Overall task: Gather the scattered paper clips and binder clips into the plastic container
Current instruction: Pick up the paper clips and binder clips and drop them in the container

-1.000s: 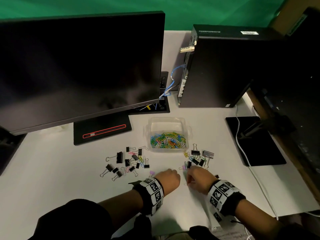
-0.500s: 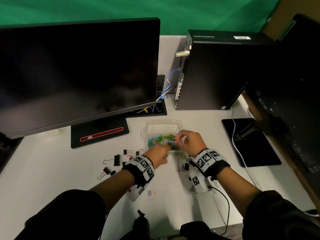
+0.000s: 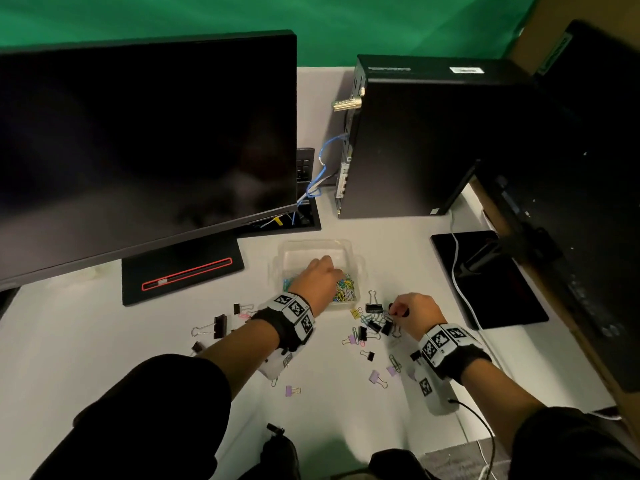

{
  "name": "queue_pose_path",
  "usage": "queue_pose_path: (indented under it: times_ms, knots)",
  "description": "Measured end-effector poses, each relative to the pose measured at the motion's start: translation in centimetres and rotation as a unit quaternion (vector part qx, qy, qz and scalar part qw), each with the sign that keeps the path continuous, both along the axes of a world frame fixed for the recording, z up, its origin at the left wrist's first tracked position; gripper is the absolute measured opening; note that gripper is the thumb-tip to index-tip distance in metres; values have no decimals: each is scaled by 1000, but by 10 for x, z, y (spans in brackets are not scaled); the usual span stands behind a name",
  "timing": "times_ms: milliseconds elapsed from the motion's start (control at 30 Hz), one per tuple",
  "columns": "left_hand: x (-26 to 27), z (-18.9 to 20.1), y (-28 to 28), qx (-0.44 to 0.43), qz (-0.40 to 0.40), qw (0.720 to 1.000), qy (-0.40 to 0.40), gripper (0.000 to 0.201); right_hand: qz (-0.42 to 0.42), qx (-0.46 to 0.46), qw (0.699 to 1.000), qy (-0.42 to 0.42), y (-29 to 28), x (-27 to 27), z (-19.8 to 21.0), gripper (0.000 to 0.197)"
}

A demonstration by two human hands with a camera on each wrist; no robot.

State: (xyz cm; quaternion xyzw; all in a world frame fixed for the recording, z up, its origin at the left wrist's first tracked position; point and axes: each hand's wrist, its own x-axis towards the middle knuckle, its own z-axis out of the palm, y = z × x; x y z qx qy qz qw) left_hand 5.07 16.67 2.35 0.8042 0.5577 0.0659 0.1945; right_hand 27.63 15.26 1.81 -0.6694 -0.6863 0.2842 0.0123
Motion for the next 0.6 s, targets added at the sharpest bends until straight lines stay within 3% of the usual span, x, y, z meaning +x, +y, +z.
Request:
queue_pose_path:
  times_ms: [100,233,400,600]
  knots:
    - [20,0,-12,-25,-84,996,-21,32,7,2,1000,-1,-1,0,-5,10]
    - [40,-2,-29,-73,-132,988,16,33,14,-12,1000,-3,-1,-3,-5,10]
    - [51,-16,-42,-106,-135,984,54,36,34,-29,999,-19,-2,-4,-7,7]
    - [47,-28,-55,-129,-146,981,22,42,50,-52,996,-49,-5,-1,-6,6]
